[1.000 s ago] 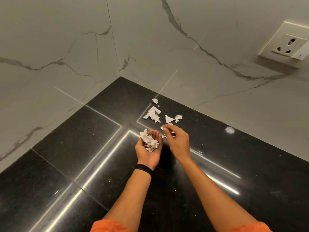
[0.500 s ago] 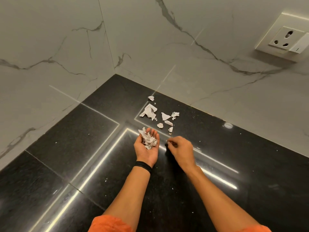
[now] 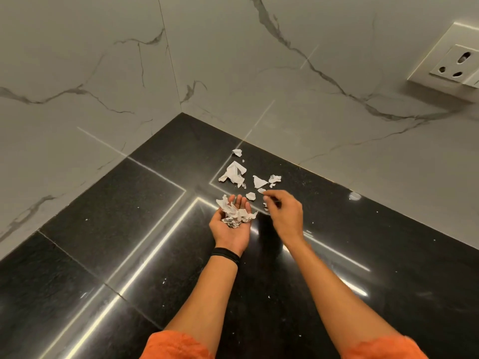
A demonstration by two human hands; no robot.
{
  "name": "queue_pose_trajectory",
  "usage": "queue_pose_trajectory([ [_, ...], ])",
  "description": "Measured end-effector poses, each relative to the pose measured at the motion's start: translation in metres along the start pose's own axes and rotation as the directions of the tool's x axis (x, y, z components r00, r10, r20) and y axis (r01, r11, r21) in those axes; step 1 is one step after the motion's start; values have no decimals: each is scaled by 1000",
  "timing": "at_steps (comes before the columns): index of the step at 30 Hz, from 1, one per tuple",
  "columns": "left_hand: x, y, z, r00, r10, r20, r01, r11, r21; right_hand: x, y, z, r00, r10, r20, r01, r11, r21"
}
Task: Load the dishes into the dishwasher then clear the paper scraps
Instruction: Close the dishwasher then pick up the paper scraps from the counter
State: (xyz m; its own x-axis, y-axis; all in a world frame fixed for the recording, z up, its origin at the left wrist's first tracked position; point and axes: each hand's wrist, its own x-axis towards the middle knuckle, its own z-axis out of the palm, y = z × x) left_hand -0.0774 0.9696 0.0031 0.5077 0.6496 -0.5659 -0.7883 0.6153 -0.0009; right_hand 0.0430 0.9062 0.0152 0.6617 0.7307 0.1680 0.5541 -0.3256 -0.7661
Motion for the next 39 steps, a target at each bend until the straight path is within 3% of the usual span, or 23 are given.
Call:
queue_pose_trajectory([
  [2, 4, 1, 1, 1000, 2, -13, -3, 1000, -17, 11, 15, 1, 986, -56, 157, 86, 978, -192],
  [5, 9, 3, -4, 1000, 8, -23, -8, 1000, -20, 7, 30, 10, 899, -205, 386, 351, 865, -358],
  [9, 11, 4, -9, 998, 25, -49, -26, 999, -19, -15, 39, 12, 859, -304, 413, 478, 765, -431],
  [11, 11, 3, -9, 998, 24, -55, -24, 1000, -12, -22, 41, 7, 872, -289, 394, 450, 789, -418],
  [13, 8, -1, -7, 997, 27, -71, -28, 1000, -11, -27, 32, -1, 970, -141, 196, 187, 954, -235],
  [15, 7, -6, -7, 996, 30, -81, -30, 1000, -2, -31, 17, -7, 999, 39, 24, -41, 997, 59],
  [17, 6, -10, -6, 997, 25, -77, -25, 1000, 6, -34, -6, -9, 998, 58, 14, -60, 967, 248],
  [20, 2, -15, -1, 999, -7, -32, 7, 1000, -1, -37, -39, -5, 993, -79, 93, 40, 932, 360],
  [24, -7, -16, 4, 999, -17, -47, 17, 1000, 16, -39, -47, 8, 972, -217, 85, 195, 956, 218],
  [27, 3, -11, 6, 1000, 16, -26, -17, 999, -43, -21, -41, 8, 990, -134, 39, 122, 966, 228],
  [29, 11, -7, 6, 999, 20, -34, -21, 998, -51, -1, -30, 7, 999, -46, 8, 44, 991, 127],
  [33, 21, 2, 9, 998, 51, -37, -51, 999, -16, 35, -5, 18, 983, 77, 165, -48, 984, -173],
  [39, 29, 16, 5, 994, 101, -37, -100, 995, 30, 31, 1, 55, 959, -78, 273, 192, 887, -420],
])
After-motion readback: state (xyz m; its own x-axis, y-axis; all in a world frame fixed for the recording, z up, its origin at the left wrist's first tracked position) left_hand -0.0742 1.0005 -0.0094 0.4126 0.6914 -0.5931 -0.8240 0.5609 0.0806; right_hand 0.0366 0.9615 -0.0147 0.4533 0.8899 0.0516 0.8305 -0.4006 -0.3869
